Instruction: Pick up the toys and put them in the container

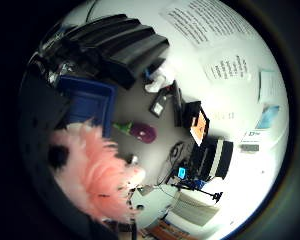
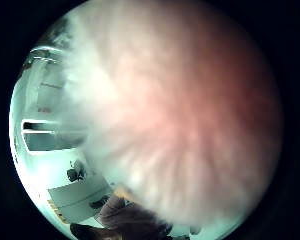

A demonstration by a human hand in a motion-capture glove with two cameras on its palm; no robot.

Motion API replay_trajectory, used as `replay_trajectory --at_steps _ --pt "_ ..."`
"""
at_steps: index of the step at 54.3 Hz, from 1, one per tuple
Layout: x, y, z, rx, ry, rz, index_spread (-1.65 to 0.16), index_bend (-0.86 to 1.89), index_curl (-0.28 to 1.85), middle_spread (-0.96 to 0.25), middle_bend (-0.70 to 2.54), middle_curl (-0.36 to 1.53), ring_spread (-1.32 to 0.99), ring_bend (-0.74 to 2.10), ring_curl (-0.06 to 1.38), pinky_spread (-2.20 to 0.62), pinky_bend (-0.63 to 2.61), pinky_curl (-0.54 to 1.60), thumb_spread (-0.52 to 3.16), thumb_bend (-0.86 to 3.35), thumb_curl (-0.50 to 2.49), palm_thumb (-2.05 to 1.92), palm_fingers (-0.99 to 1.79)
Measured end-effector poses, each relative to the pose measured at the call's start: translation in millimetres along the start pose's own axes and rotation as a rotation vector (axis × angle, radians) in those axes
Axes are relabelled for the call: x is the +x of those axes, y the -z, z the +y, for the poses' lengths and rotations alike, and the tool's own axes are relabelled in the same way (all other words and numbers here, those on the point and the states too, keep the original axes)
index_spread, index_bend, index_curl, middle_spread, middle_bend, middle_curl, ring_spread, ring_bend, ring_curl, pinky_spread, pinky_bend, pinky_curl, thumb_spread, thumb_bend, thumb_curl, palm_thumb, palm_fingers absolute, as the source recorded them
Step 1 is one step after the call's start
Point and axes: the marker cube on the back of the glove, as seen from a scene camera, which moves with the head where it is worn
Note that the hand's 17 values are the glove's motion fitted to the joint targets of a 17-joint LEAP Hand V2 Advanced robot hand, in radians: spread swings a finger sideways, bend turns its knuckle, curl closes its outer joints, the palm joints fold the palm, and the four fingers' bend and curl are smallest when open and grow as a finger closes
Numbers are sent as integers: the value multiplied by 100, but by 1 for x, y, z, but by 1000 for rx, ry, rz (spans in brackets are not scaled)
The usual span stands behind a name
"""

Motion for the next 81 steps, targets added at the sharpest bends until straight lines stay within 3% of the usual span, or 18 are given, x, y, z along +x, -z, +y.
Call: replay_trajectory --at_steps 6,15,20,24,33,48,57,70,74,77,78,79,80,81 --pt "-8 -12 -8 -46 -29 62 -47 60 97 -18 109 83 -34 131 66 -34 98 49 62 -1 92 62 86" --pt "-6 -34 -2 -285 -76 94 -44 38 101 -20 100 83 -33 137 67 -33 103 51 73 -4 89 54 63" --pt "2 -40 7 -402 -119 164 -37 9 91 -19 64 72 -30 118 66 -25 119 57 98 -9 75 29 -21" --pt "15 -38 13 -410 -100 163 -31 2 75 -8 30 59 -20 87 54 -15 127 52 106 -8 66 16 -50" --pt "50 -25 24 -370 -161 100 -21 1 54 1 14 48 -9 62 41 -3 120 47 117 -4 54 4 -37" --pt "126 -42 30 -375 -240 134 -20 8 36 1 17 42 -4 49 36 3 103 39 128 -1 44 2 -20" --pt "174 -91 56 -434 -288 71 -20 6 29 -2 16 40 -4 48 36 3 101 38 132 -1 41 5 -18" --pt "213 -233 91 -664 -307 71 -21 7 22 0 11 34 -1 39 34 4 106 38 134 -1 39 8 -28" --pt "226 -262 101 -592 -297 122 -23 6 21 1 8 31 1 35 33 5 111 39 128 -3 37 6 -29" --pt "230 -267 99 -501 -305 119 -24 5 19 0 12 30 0 44 35 2 117 40 125 -2 37 7 -12" --pt "231 -268 99 -484 -312 106 -23 7 19 1 10 29 2 37 33 4 112 38 125 -2 37 6 -30" --pt "232 -269 99 -469 -321 89 -24 8 19 -2 20 32 -2 54 39 -2 114 39 124 -1 37 8 8" --pt "233 -269 98 -454 -331 69 -25 7 18 -2 17 31 -2 53 36 -3 116 39 124 -1 37 8 4" --pt "234 -270 98 -442 -340 49 -26 12 19 -5 25 34 -7 64 40 -8 114 39 123 -1 37 10 27"
